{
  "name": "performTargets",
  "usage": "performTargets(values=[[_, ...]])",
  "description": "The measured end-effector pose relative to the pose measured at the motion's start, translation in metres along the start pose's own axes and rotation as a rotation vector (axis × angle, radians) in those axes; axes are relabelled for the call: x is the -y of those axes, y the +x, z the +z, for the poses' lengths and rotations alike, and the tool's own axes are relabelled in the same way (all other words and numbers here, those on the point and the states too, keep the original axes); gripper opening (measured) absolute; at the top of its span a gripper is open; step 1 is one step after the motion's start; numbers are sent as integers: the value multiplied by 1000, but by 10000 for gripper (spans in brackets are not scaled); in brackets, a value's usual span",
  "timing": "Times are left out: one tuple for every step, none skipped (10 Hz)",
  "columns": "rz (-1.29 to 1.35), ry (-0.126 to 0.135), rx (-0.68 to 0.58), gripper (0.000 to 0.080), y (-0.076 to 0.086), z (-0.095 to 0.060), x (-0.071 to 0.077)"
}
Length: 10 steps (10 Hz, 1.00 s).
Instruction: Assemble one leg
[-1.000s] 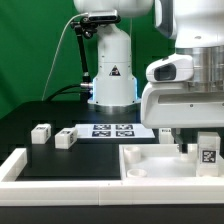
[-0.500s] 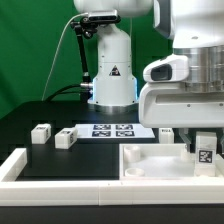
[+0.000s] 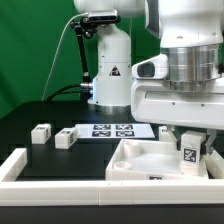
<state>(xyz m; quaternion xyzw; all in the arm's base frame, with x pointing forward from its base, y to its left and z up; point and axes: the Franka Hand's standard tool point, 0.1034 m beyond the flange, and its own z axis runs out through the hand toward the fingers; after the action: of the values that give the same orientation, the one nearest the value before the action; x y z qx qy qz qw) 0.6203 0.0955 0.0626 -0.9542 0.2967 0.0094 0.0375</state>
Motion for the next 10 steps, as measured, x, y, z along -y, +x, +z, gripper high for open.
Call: performTargets(values=[[-4,0,0,291,0,0,0],[-3,1,1,291,0,0,0],[-3,1,1,291,0,0,0],[-3,1,1,533,0,0,0],[-3,1,1,630,0,0,0],[-3,1,1,630,0,0,0],[-3,1,1,645,0,0,0],[-3,1,1,645,0,0,0],[-3,1,1,649,0,0,0],[-3,1,1,649,0,0,0]])
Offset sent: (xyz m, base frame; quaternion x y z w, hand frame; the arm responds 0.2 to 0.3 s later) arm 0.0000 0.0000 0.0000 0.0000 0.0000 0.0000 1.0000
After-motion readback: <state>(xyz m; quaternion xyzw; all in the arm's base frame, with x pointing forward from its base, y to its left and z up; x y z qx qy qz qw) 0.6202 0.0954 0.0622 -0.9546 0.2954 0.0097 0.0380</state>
